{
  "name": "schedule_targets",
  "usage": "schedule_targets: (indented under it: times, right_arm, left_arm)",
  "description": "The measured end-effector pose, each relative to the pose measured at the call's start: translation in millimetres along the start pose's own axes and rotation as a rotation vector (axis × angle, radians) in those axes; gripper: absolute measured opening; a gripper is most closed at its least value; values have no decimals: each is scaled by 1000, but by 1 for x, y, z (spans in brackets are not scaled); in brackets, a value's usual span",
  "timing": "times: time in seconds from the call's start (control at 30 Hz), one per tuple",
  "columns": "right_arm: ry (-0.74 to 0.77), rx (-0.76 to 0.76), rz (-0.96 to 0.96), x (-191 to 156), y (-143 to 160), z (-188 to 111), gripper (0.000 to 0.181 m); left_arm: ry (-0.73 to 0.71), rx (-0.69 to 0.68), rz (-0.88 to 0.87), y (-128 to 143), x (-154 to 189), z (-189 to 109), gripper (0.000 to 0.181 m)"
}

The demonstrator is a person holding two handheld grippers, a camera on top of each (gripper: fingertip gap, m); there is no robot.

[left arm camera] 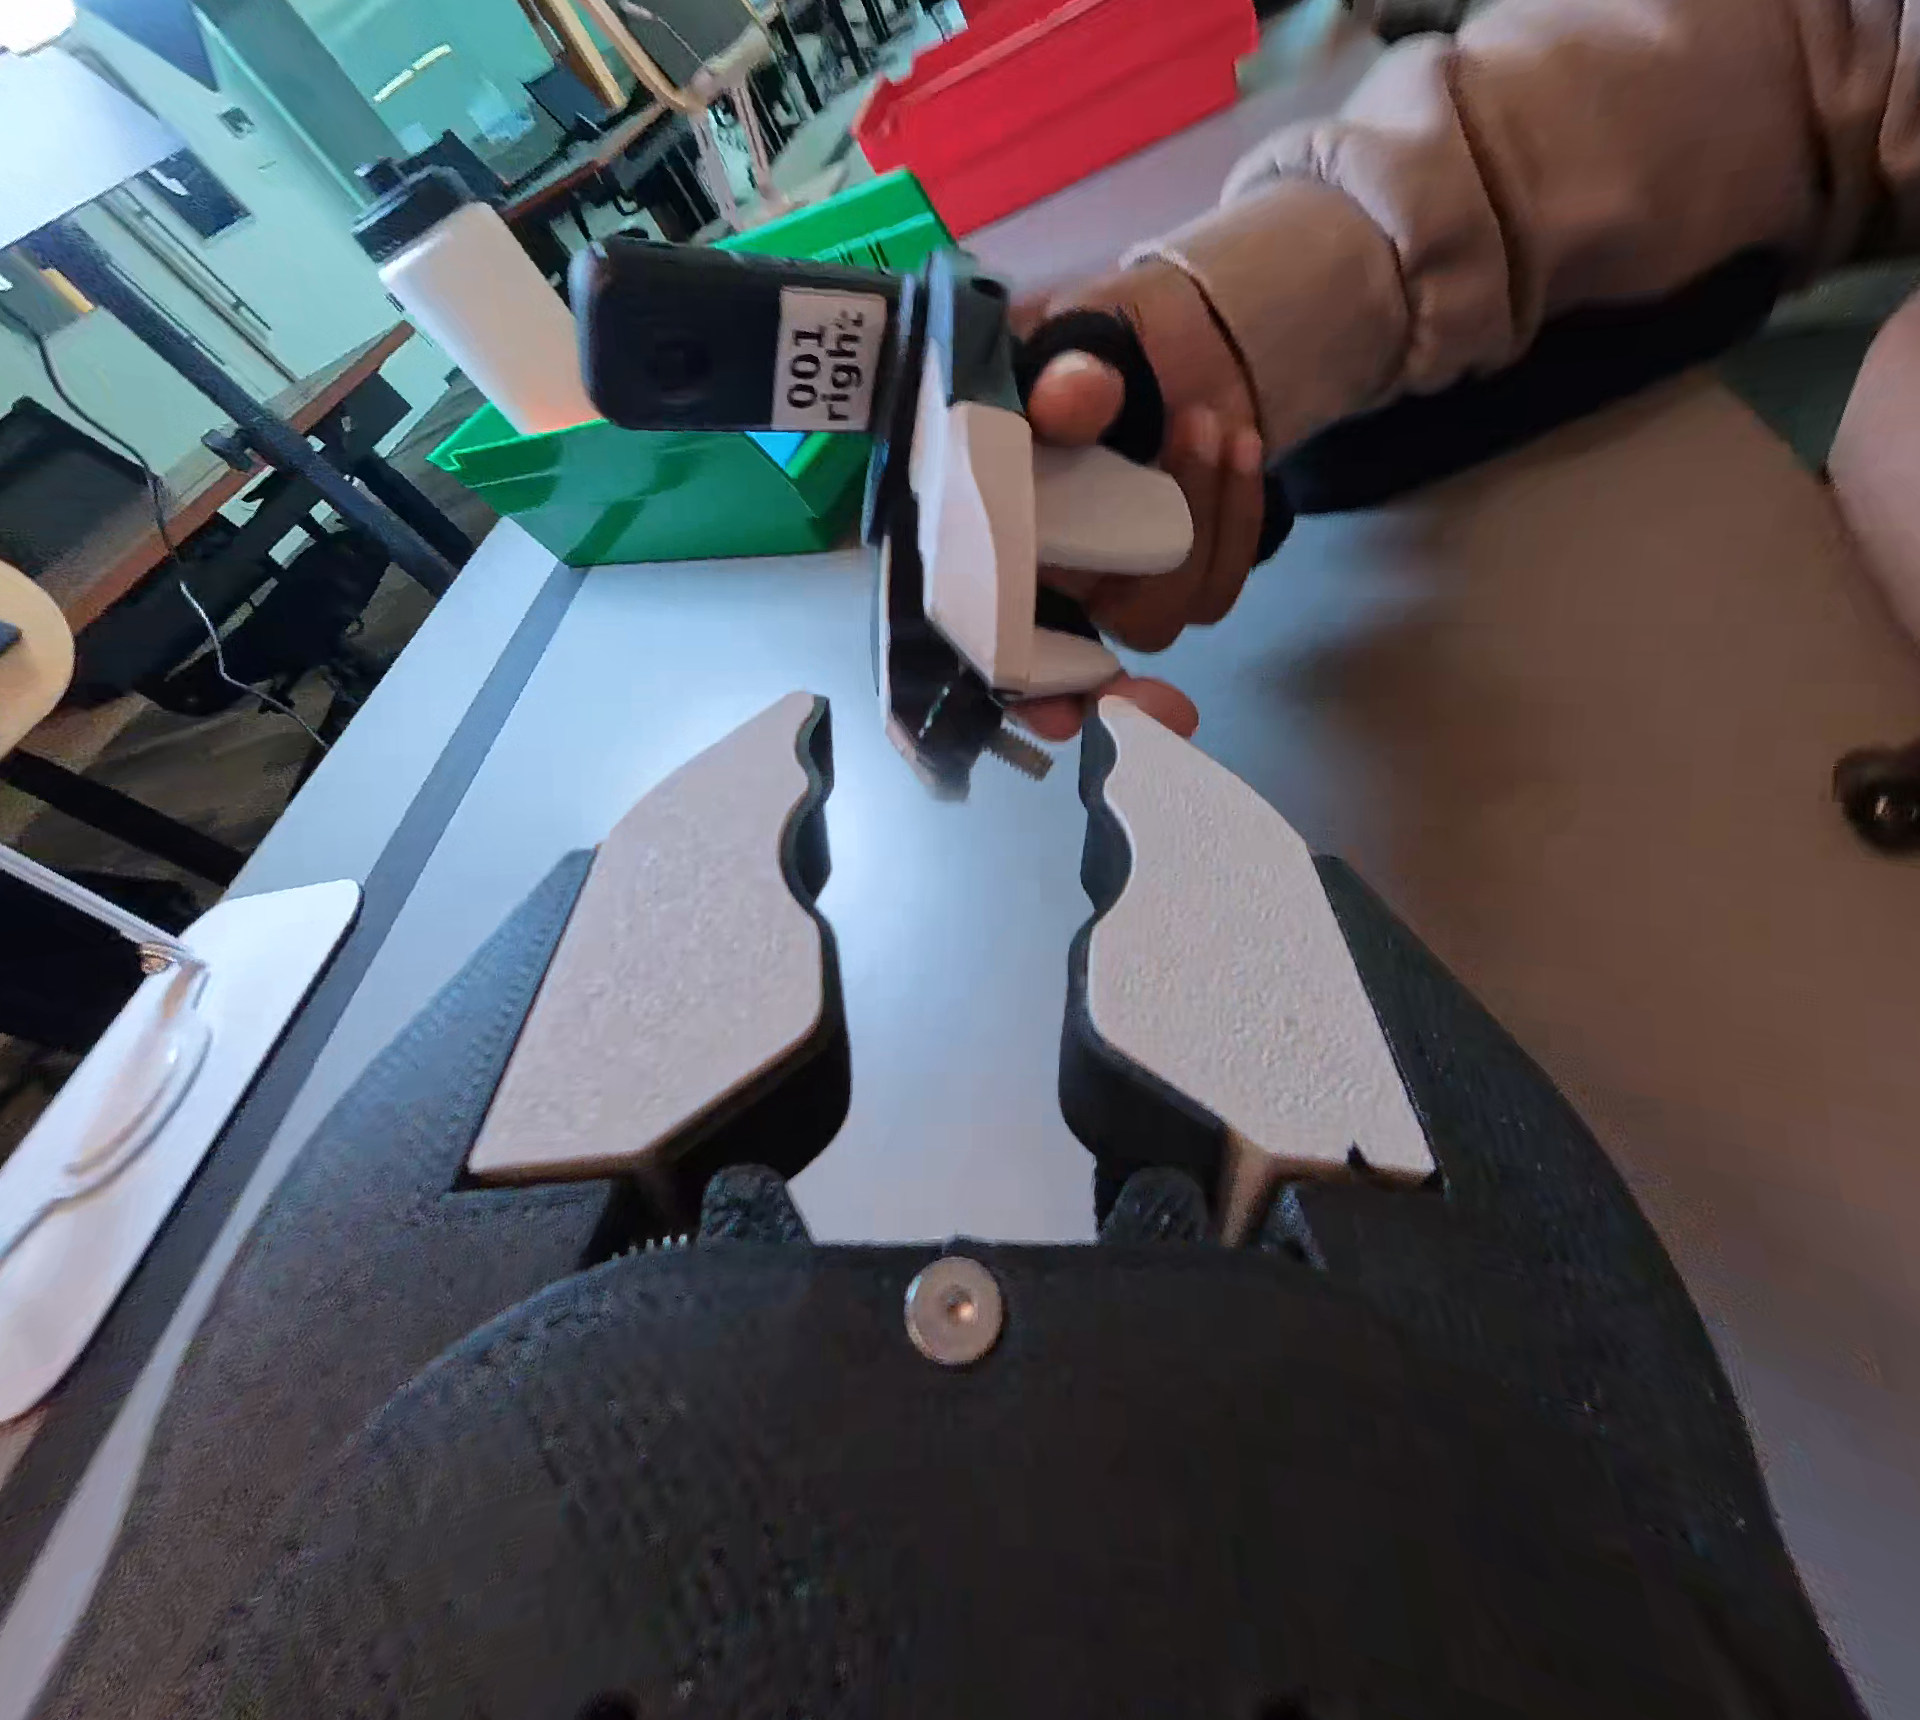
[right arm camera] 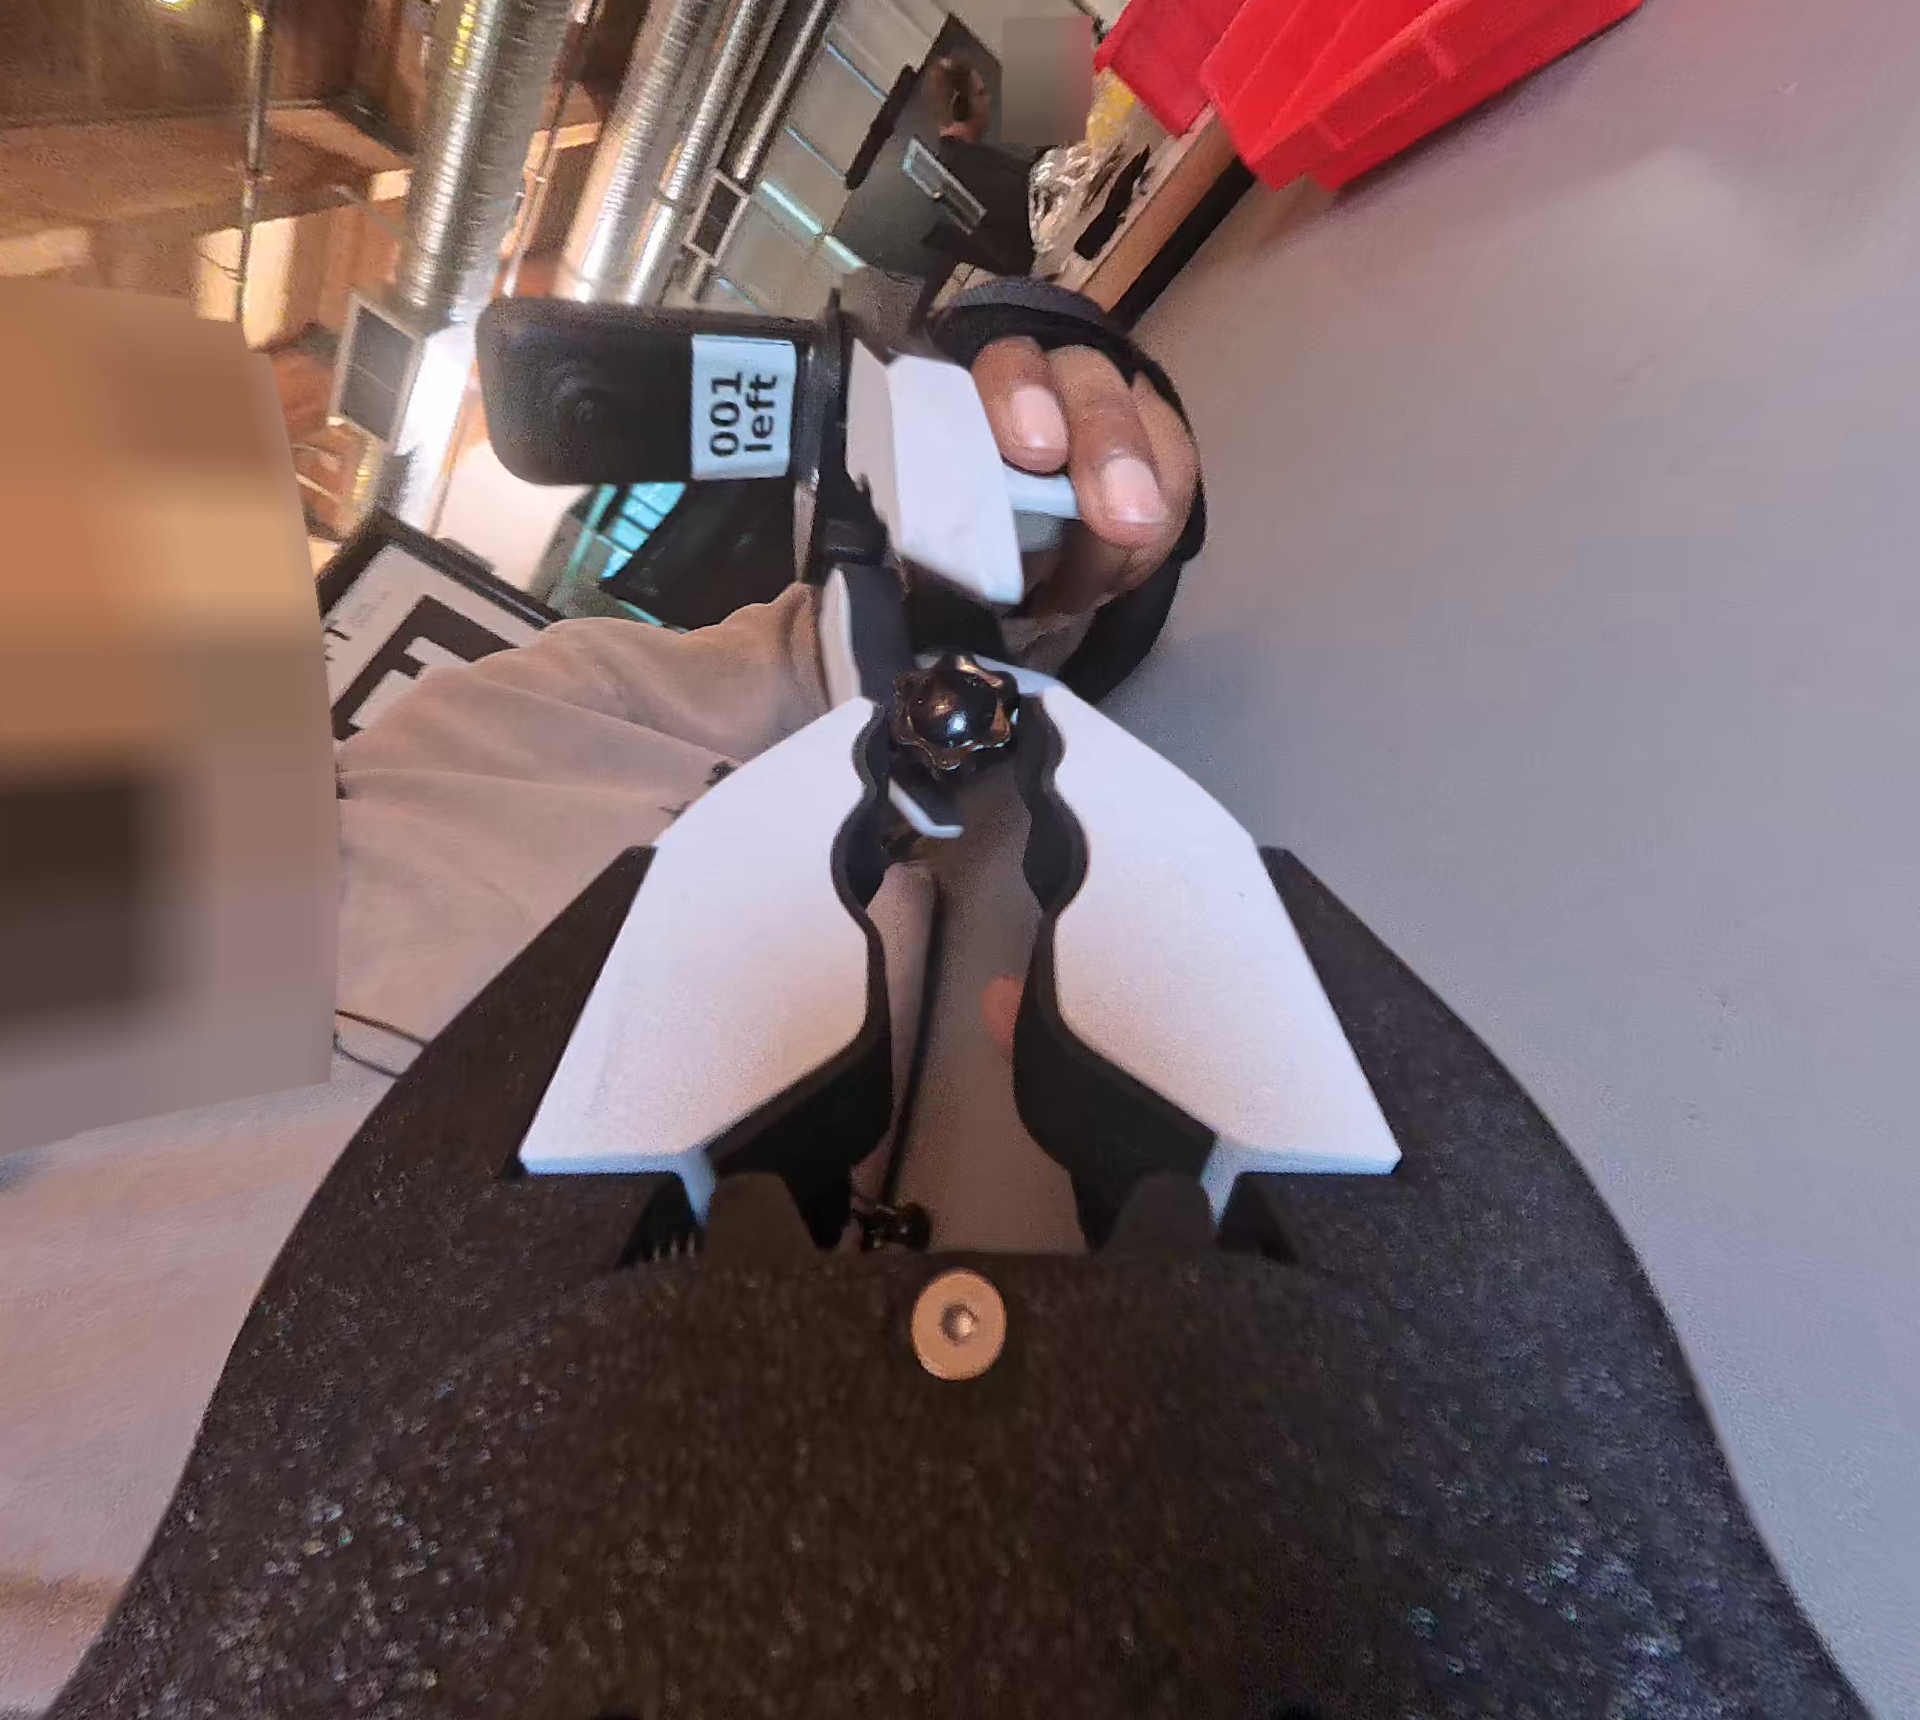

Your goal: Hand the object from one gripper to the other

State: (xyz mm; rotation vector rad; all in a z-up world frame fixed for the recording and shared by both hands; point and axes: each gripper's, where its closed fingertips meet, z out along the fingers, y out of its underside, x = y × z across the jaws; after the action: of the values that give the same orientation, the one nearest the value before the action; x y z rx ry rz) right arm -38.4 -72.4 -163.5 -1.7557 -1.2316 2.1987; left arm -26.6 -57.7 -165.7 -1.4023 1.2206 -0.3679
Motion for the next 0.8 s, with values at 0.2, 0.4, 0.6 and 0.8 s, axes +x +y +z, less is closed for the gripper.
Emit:
schedule_targets:
  times: [0.2,0.4,0.6,0.8]
  right_arm:
    - [22,-14,53,4,3,1,23]
    - [182,134,-247,7,-29,-16,43]
    - [586,62,-1111,10,-38,-35,46]
    - [817,-143,-1535,23,-21,-14,40]
  left_arm:
    - [-12,-83,145,12,7,4,26]
    - [9,-56,-168,12,-7,2,26]
    - [187,128,-928,7,-28,-4,26]
    - [371,189,-1311,11,-21,0,25]
